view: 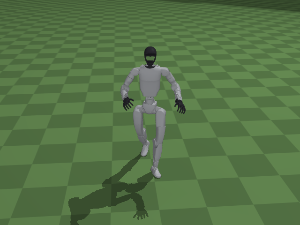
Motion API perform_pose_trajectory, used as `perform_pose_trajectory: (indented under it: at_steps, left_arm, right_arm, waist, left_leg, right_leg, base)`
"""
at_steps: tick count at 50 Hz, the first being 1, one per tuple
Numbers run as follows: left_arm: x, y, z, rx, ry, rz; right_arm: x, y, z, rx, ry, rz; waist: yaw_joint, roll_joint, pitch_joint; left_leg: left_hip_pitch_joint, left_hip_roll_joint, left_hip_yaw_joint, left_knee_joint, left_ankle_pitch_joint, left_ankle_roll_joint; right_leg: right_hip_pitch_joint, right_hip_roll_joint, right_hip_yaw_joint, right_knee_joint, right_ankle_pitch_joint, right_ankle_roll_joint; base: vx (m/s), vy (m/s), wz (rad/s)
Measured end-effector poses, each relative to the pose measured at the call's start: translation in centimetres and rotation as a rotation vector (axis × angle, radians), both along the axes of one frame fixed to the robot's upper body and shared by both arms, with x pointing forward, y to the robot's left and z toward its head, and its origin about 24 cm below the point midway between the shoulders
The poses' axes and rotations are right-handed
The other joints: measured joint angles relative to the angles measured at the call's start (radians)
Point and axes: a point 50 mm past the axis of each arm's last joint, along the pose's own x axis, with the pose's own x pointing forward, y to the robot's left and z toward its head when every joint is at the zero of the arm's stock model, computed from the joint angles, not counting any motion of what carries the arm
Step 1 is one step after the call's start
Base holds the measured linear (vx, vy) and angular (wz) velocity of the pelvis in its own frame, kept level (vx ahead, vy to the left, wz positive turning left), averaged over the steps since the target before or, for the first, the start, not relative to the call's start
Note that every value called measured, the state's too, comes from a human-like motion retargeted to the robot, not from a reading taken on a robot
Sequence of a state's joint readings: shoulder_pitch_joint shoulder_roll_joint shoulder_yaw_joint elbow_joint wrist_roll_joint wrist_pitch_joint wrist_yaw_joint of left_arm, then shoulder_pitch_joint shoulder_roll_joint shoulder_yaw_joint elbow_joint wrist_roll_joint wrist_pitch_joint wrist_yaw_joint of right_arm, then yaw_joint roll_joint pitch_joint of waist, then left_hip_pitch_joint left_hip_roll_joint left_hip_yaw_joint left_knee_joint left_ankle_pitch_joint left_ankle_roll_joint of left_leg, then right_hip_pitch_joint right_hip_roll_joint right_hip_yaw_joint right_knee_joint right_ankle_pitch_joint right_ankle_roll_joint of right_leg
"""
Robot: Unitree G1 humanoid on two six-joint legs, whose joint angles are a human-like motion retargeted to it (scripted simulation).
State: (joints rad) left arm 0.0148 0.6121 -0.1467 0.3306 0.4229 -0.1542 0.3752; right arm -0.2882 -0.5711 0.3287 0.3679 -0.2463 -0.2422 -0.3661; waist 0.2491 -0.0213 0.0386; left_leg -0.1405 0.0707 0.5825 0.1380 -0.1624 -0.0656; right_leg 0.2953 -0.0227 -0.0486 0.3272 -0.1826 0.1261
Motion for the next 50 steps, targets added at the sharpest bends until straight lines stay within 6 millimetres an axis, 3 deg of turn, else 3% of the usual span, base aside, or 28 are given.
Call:
perform_pose_trajectory:
  at_steps: [5, 10, 12, 15, 18, 21, 25, 28, 30, 32, 35, 38, 42, 43, 45, 50]
  left_arm:
    - [2.0, -1.3, 1.2, 0.032, -0.062, -0.04]
    - [5.0, -4.0, 3.3, -0.009, -0.171, -0.08]
    - [6.0, -5.2, 4.0, 0.012, -0.198, -0.097]
    - [7.1, -7.2, 5.1, -0.005, -0.249, -0.14]
    - [7.8, -8.4, 6.5, -0.012, -0.311, -0.181]
    - [8.1, -8.9, 8.0, -0.006, -0.374, -0.227]
    - [8.1, -8.3, 10.0, 0.059, -0.416, -0.295]
    - [7.5, -7.3, 10.8, 0.141, -0.374, -0.382]
    - [7.1, -6.3, 11.6, 0.178, -0.329, -0.403]
    - [6.2, -5.8, 11.6, 0.218, -0.254, -0.479]
    - [5.2, -4.6, 12.5, 0.247, -0.182, -0.506]
    - [4.1, -3.5, 14.1, 0.275, -0.187, -0.511]
    - [3.1, -2.2, 17.0, 0.34, -0.258, -0.481]
    - [2.9, -2.0, 17.6, 0.354, -0.275, -0.474]
    - [2.6, -1.4, 18.9, 0.356, -0.308, -0.444]
    - [1.3, -0.1, 20.5, 0.35, -0.361, -0.397]
  right_arm:
    - [-1.8, -0.7, -1.9, 0.089, 0.054, -0.049]
    - [-2.6, -1.5, -2.4, 0.13, 0.076, -0.088]
    - [-2.6, -1.8, -2.4, 0.115, 0.084, -0.09]
    - [-2.7, -2.1, -2.4, 0.096, 0.086, -0.09]
    - [-2.6, -2.4, -1.9, 0.072, 0.061, -0.097]
    - [-2.4, -2.7, -0.8, 0.037, 0.013, -0.099]
    - [-2.1, -2.8, 1.5, -0.023, -0.06, -0.058]
    - [-2.5, -2.6, 3.7, -0.046, -0.079, 0.057]
    - [-2.6, -3.2, 5.4, -0.079, -0.065, 0.097]
    - [-3.4, -3.2, 6.6, -0.104, -0.026, 0.201]
    - [-4.5, -4.4, 8.7, -0.17, 0.029, 0.248]
    - [-5.8, -5.6, 10.7, -0.227, 0.033, 0.246]
    - [-7.1, -7.1, 13.0, -0.276, -0.011, 0.179]
    - [-7.4, -7.4, 13.5, -0.287, -0.024, 0.163]
    - [-7.9, -8.1, 14.6, -0.294, -0.049, 0.118]
    - [-8.7, -8.7, 16.2, -0.369, -0.081, 0.088]
  waist:
    - [-0.054, -0.006, -0.033]
    - [-0.136, 0.007, -0.013]
    - [-0.174, 0.034, -0.002]
    - [-0.244, 0.06, 0.023]
    - [-0.31, 0.053, 0.046]
    - [-0.364, 0.01, 0.07]
    - [-0.387, -0.037, 0.106]
    - [-0.375, -0.041, 0.099]
    - [-0.352, -0.044, 0.095]
    - [-0.353, -0.045, 0.069]
    - [-0.345, -0.043, 0.048]
    - [-0.351, -0.024, 0.031]
    - [-0.316, -0.048, 0.036]
    - [-0.3, -0.055, 0.039]
    - [-0.271, -0.057, 0.053]
    - [-0.181, -0.047, 0.052]
  left_leg:
    - [0.061, 0.023, -0.057, 0.063, -0.083, 0.02]
    - [0.098, 0.025, -0.133, 0.122, -0.14, 0.001]
    - [0.128, 0.024, -0.163, 0.098, -0.135, -0.041]
    - [0.161, 0.026, -0.219, 0.106, -0.152, -0.052]
    - [0.192, 0.0, -0.271, 0.106, -0.173, -0.052]
    - [0.236, -0.059, -0.315, 0.106, -0.197, -0.052]
    - [0.327, -0.109, -0.338, 0.093, -0.226, -0.06]
    - [0.381, -0.119, -0.336, 0.102, -0.239, -0.041]
    - [0.411, -0.138, -0.346, 0.108, -0.228, -0.044]
    - [0.394, -0.142, -0.352, 0.21, -0.215, -0.006]
    - [0.301, -0.131, -0.364, 0.457, -0.112, -0.012]
    - [0.113, -0.049, -0.356, 0.803, 0.004, -0.005]
    - [-0.029, 0.025, -0.309, 0.971, -0.01, -0.012]
    - [-0.044, 0.041, -0.288, 0.962, -0.034, -0.007]
    - [-0.056, 0.068, -0.258, 0.883, -0.074, -0.011]
    - [0.023, 0.059, -0.219, 0.346, -0.086, -0.037]
  right_leg:
    - [-0.224, -0.002, -0.007, 0.486, 0.188, -0.001]
    - [-0.445, -0.071, -0.094, 0.735, 0.072, -0.036]
    - [-0.472, -0.081, -0.136, 0.659, -0.026, -0.127]
    - [-0.508, -0.087, -0.195, 0.497, -0.079, -0.157]
    - [-0.526, -0.071, -0.191, 0.228, -0.062, -0.126]
    - [-0.517, -0.072, -0.148, -0.102, 0.039, -0.062]
    - [-0.501, -0.065, -0.171, -0.415, 0.143, 0.043]
    - [-0.512, -0.054, -0.208, -0.413, 0.118, 0.096]
    - [-0.49, -0.055, -0.181, -0.415, 0.159, 0.055]
    - [-0.477, -0.086, -0.19, -0.365, 0.174, 0.066]
    - [-0.46, -0.129, -0.182, -0.29, 0.132, 0.049]
    - [-0.451, -0.145, -0.214, -0.217, 0.077, 0.021]
    - [-0.427, -0.168, -0.227, -0.161, 0.031, 0.023]
    - [-0.421, -0.171, -0.223, -0.152, 0.023, 0.027]
    - [-0.352, -0.149, -0.214, -0.241, 0.034, -0.031]
    - [-0.322, -0.115, -0.158, -0.217, 0.002, 0.022]
  base:
    - [0.62, 0.19, 0.37]
    - [0.52, 0.16, 0.69]
    - [0.46, 0.13, 0.91]
    - [0.46, 0.07, 1.05]
    - [0.46, 0.01, 1.08]
    - [0.48, -0.04, 0.99]
    - [0.54, -0.07, 0.4]
    - [0.6, -0.06, -0.07]
    - [0.61, -0.05, -0.08]
    - [0.63, -0.04, 0.26]
    - [0.57, -0.07, 0.47]
    - [0.49, -0.08, 0.69]
    - [0.41, -0.08, 0.21]
    - [0.37, -0.06, -0.14]
    - [0.34, -0.03, -0.29]
    - [0.3, 0.04, -0.68]
